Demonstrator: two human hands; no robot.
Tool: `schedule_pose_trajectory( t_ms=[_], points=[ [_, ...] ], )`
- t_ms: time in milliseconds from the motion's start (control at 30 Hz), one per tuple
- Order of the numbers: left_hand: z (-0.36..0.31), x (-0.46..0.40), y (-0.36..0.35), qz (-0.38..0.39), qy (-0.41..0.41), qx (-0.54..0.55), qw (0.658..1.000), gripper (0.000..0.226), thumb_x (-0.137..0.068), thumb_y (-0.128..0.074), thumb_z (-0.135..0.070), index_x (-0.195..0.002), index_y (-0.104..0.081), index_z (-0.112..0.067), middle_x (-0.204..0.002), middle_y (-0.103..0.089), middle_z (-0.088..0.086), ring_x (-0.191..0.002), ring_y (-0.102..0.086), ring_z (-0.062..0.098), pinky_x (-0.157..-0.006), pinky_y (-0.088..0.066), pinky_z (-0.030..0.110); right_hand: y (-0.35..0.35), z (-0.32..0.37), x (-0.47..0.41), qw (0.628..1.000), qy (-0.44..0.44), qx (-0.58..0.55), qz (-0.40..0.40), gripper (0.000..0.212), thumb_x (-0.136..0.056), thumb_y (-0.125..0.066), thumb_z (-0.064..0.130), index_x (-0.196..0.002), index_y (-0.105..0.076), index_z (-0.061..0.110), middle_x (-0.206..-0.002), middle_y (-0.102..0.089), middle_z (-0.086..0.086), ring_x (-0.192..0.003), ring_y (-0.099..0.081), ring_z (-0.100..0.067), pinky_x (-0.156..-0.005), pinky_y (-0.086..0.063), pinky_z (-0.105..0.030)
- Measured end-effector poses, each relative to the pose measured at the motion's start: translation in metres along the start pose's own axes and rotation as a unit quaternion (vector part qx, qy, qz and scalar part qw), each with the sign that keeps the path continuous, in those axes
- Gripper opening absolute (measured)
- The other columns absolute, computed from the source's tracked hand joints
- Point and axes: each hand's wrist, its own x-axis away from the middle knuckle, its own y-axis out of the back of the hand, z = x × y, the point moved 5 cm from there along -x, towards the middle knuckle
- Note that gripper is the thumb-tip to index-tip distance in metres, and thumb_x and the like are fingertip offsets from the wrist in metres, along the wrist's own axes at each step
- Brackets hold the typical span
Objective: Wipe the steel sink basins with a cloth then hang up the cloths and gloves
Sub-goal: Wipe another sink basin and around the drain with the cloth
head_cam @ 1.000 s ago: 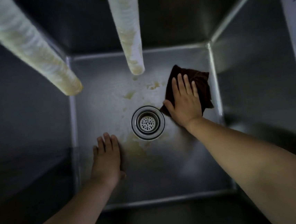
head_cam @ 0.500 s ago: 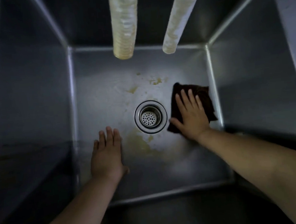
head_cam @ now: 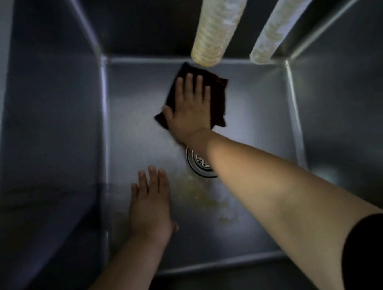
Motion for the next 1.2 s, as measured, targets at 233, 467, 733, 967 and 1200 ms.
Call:
schedule_pose_trajectory(
  t_ms=[233, 467, 733, 967, 1200],
  points=[
    [-0.001, 0.003, 0.001, 0.009, 0.006, 0.01, 1.0, 0.129, -0.067, -0.076, -0.047, -0.146, 0.02, -0.012, -0.155, 0.023, 0.011, -0.143, 0.015, 0.032, -0.116, 0.003, 0.041, -0.003, 0.09, 0.007, 0.972, 0.23, -0.001, 0.042, 0.073, -0.094, -0.029, 0.058, -0.152, -0.005, 0.021, -0.16, -0.001, -0.005, -0.147, 0.007, -0.026, -0.115, 0.01, -0.042],
    [-0.001, 0.005, 0.003, 0.003, 0.007, -0.002, 1.0, 0.127, -0.067, -0.076, -0.047, -0.147, 0.017, -0.011, -0.156, 0.02, 0.011, -0.144, 0.013, 0.032, -0.117, 0.0, 0.041, -0.003, -0.028, 0.014, 0.988, 0.154, -0.008, 0.0, 0.074, -0.089, -0.031, 0.062, -0.152, -0.012, 0.027, -0.16, -0.006, -0.004, -0.147, 0.002, -0.025, -0.117, 0.004, -0.042],
    [0.0, 0.003, 0.003, -0.006, 0.008, -0.015, 1.0, 0.124, -0.069, -0.072, -0.048, -0.147, 0.016, -0.012, -0.156, 0.02, 0.012, -0.144, 0.011, 0.032, -0.117, -0.001, 0.041, 0.001, -0.194, 0.029, 0.995, -0.101, 0.001, 0.004, 0.071, -0.092, -0.035, 0.058, -0.152, -0.011, 0.028, -0.159, -0.002, -0.015, -0.146, 0.005, -0.03, -0.118, 0.002, -0.041],
    [0.003, 0.0, 0.0, 0.014, 0.012, -0.02, 1.0, 0.126, -0.07, -0.072, -0.049, -0.146, 0.02, -0.01, -0.154, 0.024, 0.013, -0.143, 0.013, 0.035, -0.117, 0.001, 0.044, 0.007, -0.18, -0.027, 0.946, -0.308, -0.099, -0.032, 0.075, -0.093, -0.031, 0.053, -0.152, -0.005, 0.014, -0.159, 0.001, -0.018, -0.146, 0.008, -0.031, -0.116, 0.006, -0.044],
    [0.003, -0.003, -0.003, 0.019, 0.019, -0.014, 1.0, 0.119, -0.074, -0.071, -0.037, -0.145, 0.02, -0.007, -0.154, 0.023, 0.015, -0.142, 0.013, 0.039, -0.115, 0.002, 0.049, 0.004, -0.091, -0.049, 0.962, -0.255, -0.071, -0.06, 0.081, -0.092, -0.034, 0.053, -0.15, -0.009, 0.003, -0.156, -0.007, -0.025, -0.145, 0.0, -0.038, -0.116, -0.001, -0.049]
  ],
)
